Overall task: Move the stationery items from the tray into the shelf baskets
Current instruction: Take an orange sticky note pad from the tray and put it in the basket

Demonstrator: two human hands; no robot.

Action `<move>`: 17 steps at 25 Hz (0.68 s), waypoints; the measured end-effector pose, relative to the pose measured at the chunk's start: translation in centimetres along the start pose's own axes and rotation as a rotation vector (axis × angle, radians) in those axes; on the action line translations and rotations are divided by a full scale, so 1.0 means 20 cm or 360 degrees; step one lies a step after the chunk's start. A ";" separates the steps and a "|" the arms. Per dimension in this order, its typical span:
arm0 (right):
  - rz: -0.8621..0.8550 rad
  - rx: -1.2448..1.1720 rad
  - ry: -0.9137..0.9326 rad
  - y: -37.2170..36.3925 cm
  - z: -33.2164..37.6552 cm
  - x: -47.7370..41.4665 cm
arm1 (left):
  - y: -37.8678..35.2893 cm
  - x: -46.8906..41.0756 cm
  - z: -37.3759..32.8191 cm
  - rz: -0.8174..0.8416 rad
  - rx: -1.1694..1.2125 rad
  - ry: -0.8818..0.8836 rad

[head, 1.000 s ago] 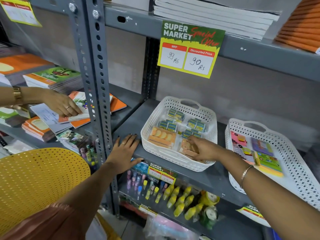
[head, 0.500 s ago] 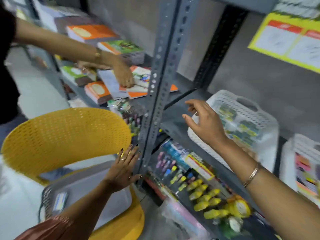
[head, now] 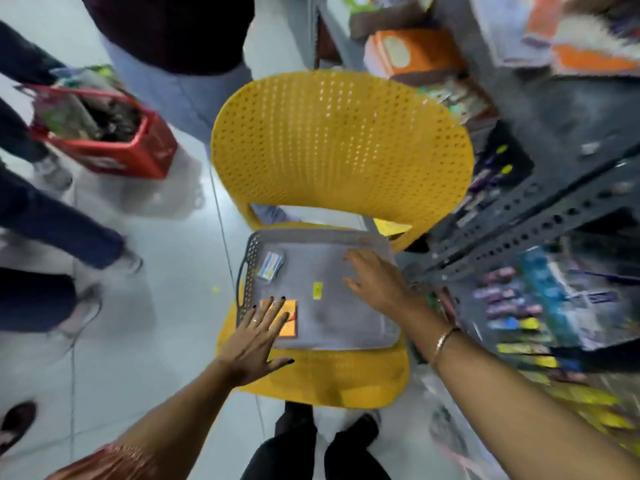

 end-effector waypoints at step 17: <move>0.0327 0.0393 0.0517 -1.03 0.22 -0.37 | -0.36 0.00 0.15 -0.0151 0.0099 0.0210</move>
Point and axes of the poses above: each hand's wrist, its own x-axis away from the middle knuckle, its own y-axis out of the back of the hand, z = x × y, the point moved 3 cm from there along -x, towards the middle knuckle, and after that the axes turned 3 degrees about -x, right-handed, at the moved point
